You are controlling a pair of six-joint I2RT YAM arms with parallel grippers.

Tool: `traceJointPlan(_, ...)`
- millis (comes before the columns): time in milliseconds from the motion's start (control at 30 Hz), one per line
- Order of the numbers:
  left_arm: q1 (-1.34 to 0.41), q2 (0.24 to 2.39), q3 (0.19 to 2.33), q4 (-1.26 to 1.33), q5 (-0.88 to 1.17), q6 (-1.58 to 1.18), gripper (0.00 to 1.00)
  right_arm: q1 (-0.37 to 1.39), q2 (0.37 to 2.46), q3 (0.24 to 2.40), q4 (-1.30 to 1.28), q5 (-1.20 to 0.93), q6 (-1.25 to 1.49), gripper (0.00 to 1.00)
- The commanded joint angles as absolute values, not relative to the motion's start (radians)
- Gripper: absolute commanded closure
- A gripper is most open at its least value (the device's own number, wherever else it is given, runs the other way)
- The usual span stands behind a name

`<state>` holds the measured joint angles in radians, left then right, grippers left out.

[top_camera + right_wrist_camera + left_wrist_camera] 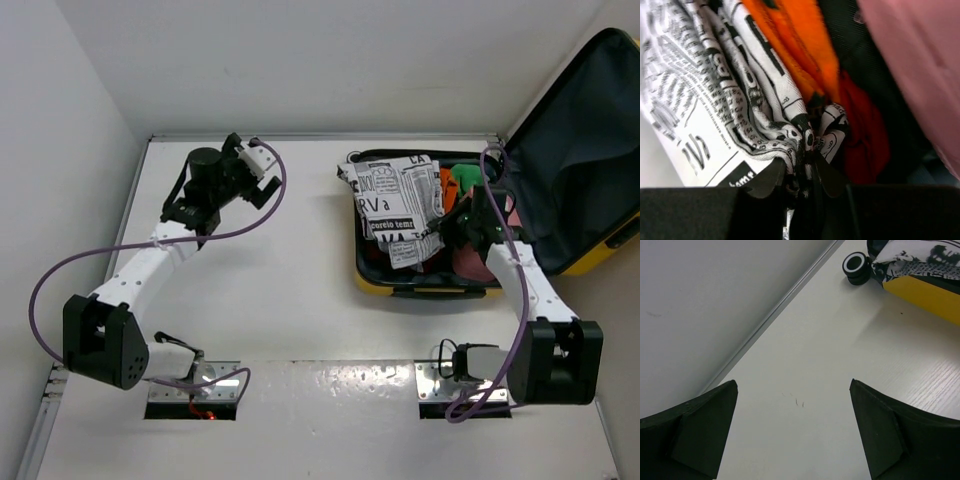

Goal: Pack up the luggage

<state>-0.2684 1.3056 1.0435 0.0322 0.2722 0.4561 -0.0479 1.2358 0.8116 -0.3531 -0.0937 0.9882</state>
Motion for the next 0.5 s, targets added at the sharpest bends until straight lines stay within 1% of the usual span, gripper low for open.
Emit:
traceJointPlan(0,-0.273,1.319,1.106,0.031,0.265,0.428,0.00,-0.035,1.189,0.758,-0.445,-0.003,0.986,1.00)
traceJointPlan(100,-0.282,1.319,1.106,0.020,0.253,0.428,0.00,-0.008,1.138,0.701,-0.468,0.044,0.971,1.00)
traceJointPlan(133,-0.291,1.319,1.106,0.020,0.253,0.437,0.00,0.042,1.131,0.690,-0.465,0.048,0.938,1.00)
traceJointPlan(167,-0.291,1.319,1.106,0.008,0.253,0.437,0.00,0.051,1.118,0.687,-0.477,0.046,0.922,1.00)
traceJointPlan(200,-0.291,1.319,1.106,0.008,0.253,0.437,0.00,0.057,1.114,0.695,-0.482,0.041,0.904,0.90)
traceJointPlan(300,-0.302,1.328,1.106,0.008,0.253,0.446,0.00,0.097,1.097,0.744,-0.528,0.040,0.787,0.77)
traceJointPlan(333,-0.302,1.328,1.106,0.008,0.242,0.446,0.00,0.103,1.076,0.762,-0.529,0.044,0.740,0.58)
traceJointPlan(367,-0.302,1.328,1.115,0.008,0.242,0.446,0.00,0.109,1.065,0.787,-0.532,0.037,0.692,0.49)
traceJointPlan(400,-0.311,1.328,1.115,0.008,0.242,0.446,0.00,0.109,1.062,0.802,-0.538,0.041,0.646,0.42)
traceJointPlan(433,-0.311,1.338,1.115,0.008,0.232,0.446,0.00,0.107,1.045,0.861,-0.545,0.046,0.623,0.33)
traceJointPlan(467,-0.311,1.338,1.115,0.008,0.223,0.446,0.00,0.109,1.043,0.882,-0.552,0.049,0.539,0.31)
